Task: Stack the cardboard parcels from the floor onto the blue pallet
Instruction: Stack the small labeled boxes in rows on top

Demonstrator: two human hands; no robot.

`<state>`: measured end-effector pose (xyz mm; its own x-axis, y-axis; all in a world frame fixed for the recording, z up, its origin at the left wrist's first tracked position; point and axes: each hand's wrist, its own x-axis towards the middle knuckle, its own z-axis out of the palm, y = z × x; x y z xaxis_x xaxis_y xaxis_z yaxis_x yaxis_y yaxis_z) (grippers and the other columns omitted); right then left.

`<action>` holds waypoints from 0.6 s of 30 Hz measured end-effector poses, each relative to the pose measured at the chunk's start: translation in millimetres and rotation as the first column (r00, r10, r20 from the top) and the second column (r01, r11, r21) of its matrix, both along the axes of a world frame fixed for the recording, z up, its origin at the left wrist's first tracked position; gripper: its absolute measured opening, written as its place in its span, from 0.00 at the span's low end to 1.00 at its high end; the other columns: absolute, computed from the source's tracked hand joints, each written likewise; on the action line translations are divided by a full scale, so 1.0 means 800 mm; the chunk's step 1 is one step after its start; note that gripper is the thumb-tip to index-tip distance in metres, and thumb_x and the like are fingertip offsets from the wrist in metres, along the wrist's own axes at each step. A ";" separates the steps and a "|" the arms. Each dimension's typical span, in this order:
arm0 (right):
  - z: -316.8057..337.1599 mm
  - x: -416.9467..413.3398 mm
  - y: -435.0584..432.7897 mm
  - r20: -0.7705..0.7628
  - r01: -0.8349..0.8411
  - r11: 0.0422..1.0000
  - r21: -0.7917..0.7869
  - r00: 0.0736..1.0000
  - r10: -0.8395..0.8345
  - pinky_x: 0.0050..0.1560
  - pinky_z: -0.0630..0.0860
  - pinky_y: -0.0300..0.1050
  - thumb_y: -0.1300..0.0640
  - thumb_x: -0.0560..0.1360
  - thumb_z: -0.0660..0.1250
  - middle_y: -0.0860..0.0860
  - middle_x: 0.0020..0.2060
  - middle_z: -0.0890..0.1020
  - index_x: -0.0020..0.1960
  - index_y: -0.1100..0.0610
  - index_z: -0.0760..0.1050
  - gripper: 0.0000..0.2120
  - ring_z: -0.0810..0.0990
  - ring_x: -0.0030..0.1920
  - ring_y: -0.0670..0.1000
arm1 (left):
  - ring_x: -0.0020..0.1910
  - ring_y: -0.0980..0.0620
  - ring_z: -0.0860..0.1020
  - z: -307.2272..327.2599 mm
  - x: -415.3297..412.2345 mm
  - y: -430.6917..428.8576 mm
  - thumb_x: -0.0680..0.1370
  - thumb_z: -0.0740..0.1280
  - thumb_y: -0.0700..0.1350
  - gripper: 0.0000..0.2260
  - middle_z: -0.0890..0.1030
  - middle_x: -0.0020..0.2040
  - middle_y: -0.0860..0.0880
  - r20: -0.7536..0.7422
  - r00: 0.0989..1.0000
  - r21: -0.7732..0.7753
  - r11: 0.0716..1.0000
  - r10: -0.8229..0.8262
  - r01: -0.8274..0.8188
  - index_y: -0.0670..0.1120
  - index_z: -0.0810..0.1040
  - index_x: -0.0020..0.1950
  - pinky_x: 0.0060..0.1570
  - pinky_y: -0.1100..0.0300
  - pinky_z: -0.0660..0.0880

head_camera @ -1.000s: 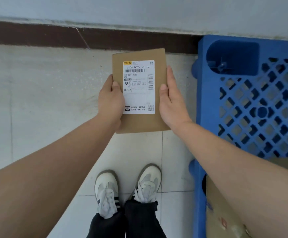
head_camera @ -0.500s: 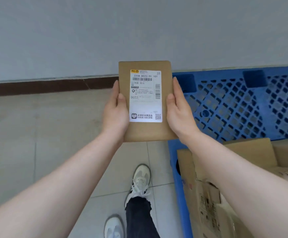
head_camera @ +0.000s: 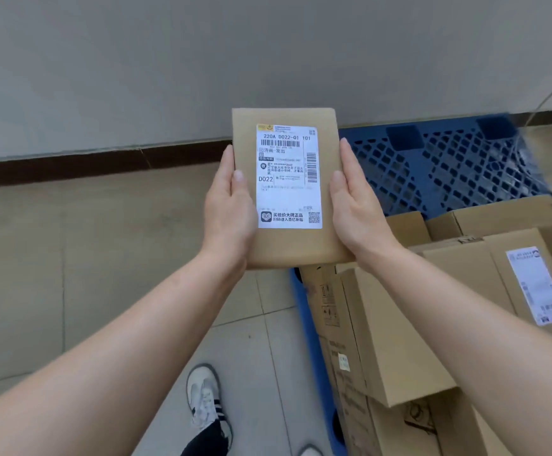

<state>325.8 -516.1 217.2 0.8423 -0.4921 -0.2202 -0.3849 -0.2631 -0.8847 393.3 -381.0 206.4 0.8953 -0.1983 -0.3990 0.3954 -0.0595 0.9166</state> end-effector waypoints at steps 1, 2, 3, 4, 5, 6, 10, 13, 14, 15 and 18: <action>0.005 -0.015 -0.002 -0.001 0.000 1.000 0.002 1.000 0.000 0.73 0.53 0.37 0.54 0.83 0.49 0.40 0.75 0.56 0.77 0.48 0.48 0.23 0.56 0.73 0.38 | 0.68 0.60 0.69 0.007 -0.016 -0.002 0.83 0.51 0.45 0.20 0.69 0.71 0.60 -0.005 1.000 -0.007 1.000 0.002 -0.002 0.56 0.61 0.75 0.70 0.58 0.65; 0.010 -0.031 -0.004 -0.002 0.002 1.000 0.007 1.000 -0.002 0.73 0.53 0.38 0.55 0.83 0.49 0.40 0.75 0.56 0.77 0.48 0.48 0.23 0.56 0.73 0.38 | 0.68 0.61 0.69 0.012 -0.032 -0.005 0.84 0.51 0.45 0.20 0.69 0.71 0.60 -0.011 1.000 -0.010 1.000 0.005 -0.005 0.56 0.61 0.75 0.70 0.58 0.65; 0.015 -0.047 -0.007 -0.001 0.005 1.000 0.009 1.000 -0.005 0.74 0.53 0.39 0.55 0.83 0.49 0.41 0.75 0.57 0.77 0.48 0.48 0.23 0.56 0.73 0.38 | 0.68 0.61 0.70 0.018 -0.049 -0.007 0.84 0.51 0.45 0.20 0.69 0.71 0.60 -0.014 1.000 -0.014 1.000 0.007 -0.008 0.56 0.61 0.75 0.70 0.58 0.66; 0.020 -0.065 -0.010 0.003 0.008 1.000 0.008 1.000 -0.008 0.74 0.53 0.40 0.55 0.83 0.49 0.41 0.75 0.57 0.77 0.49 0.49 0.23 0.57 0.73 0.39 | 0.67 0.60 0.70 0.024 -0.067 -0.011 0.84 0.51 0.44 0.20 0.69 0.71 0.60 -0.016 1.000 -0.018 1.000 0.011 -0.012 0.56 0.61 0.75 0.70 0.58 0.66; 0.025 -0.083 -0.014 0.007 0.011 1.000 0.007 1.000 -0.011 0.74 0.54 0.40 0.55 0.83 0.49 0.41 0.74 0.58 0.77 0.49 0.49 0.23 0.57 0.73 0.39 | 0.68 0.60 0.70 0.029 -0.086 -0.014 0.84 0.51 0.44 0.20 0.69 0.71 0.60 -0.012 1.000 -0.020 1.000 0.014 -0.015 0.55 0.62 0.75 0.70 0.58 0.66; 0.030 -0.102 -0.019 0.011 0.013 1.000 0.008 1.000 -0.013 0.74 0.54 0.40 0.55 0.83 0.49 0.41 0.74 0.58 0.77 0.49 0.49 0.23 0.57 0.73 0.39 | 0.68 0.60 0.69 0.033 -0.105 -0.019 0.84 0.51 0.44 0.19 0.69 0.71 0.60 -0.007 1.000 -0.024 1.000 0.014 -0.014 0.55 0.62 0.75 0.70 0.58 0.66; 0.044 -0.180 -0.038 0.032 0.018 1.000 0.024 0.999 -0.018 0.73 0.53 0.37 0.55 0.83 0.49 0.41 0.74 0.57 0.77 0.49 0.49 0.23 0.56 0.72 0.37 | 0.68 0.59 0.70 0.046 -0.181 -0.039 0.83 0.52 0.45 0.19 0.70 0.70 0.60 -0.005 1.000 -0.047 0.999 0.014 -0.014 0.56 0.63 0.74 0.70 0.56 0.66; 0.052 -0.233 -0.049 0.020 0.018 0.999 0.033 1.000 -0.019 0.71 0.54 0.35 0.54 0.83 0.49 0.38 0.73 0.58 0.76 0.47 0.49 0.23 0.57 0.69 0.34 | 0.67 0.59 0.71 0.053 -0.233 -0.053 0.83 0.52 0.45 0.19 0.71 0.70 0.59 -0.021 1.000 -0.051 0.999 0.013 -0.014 0.56 0.63 0.74 0.69 0.55 0.67; 0.054 -0.250 -0.053 0.012 0.022 0.999 0.040 1.000 -0.022 0.71 0.54 0.35 0.54 0.83 0.49 0.37 0.72 0.58 0.76 0.46 0.49 0.23 0.57 0.69 0.35 | 0.67 0.59 0.71 0.055 -0.251 -0.056 0.83 0.52 0.45 0.19 0.71 0.70 0.59 -0.030 0.999 -0.051 0.999 0.013 -0.015 0.57 0.63 0.74 0.69 0.55 0.68; 0.056 -0.267 -0.056 0.005 0.024 0.999 0.043 1.000 -0.024 0.72 0.55 0.37 0.54 0.83 0.49 0.37 0.71 0.59 0.76 0.45 0.49 0.23 0.57 0.70 0.36 | 0.67 0.58 0.71 0.057 -0.269 -0.059 0.83 0.52 0.46 0.19 0.71 0.70 0.59 -0.036 0.999 -0.054 0.998 0.012 -0.014 0.57 0.63 0.74 0.68 0.55 0.68; 0.057 -0.312 -0.061 -0.020 0.030 0.998 0.050 0.999 -0.029 0.73 0.54 0.38 0.53 0.83 0.49 0.38 0.73 0.58 0.76 0.44 0.49 0.23 0.57 0.72 0.38 | 0.67 0.59 0.71 0.063 -0.316 -0.065 0.83 0.52 0.46 0.19 0.71 0.69 0.60 -0.045 0.999 -0.035 0.999 0.017 -0.019 0.58 0.63 0.74 0.68 0.56 0.68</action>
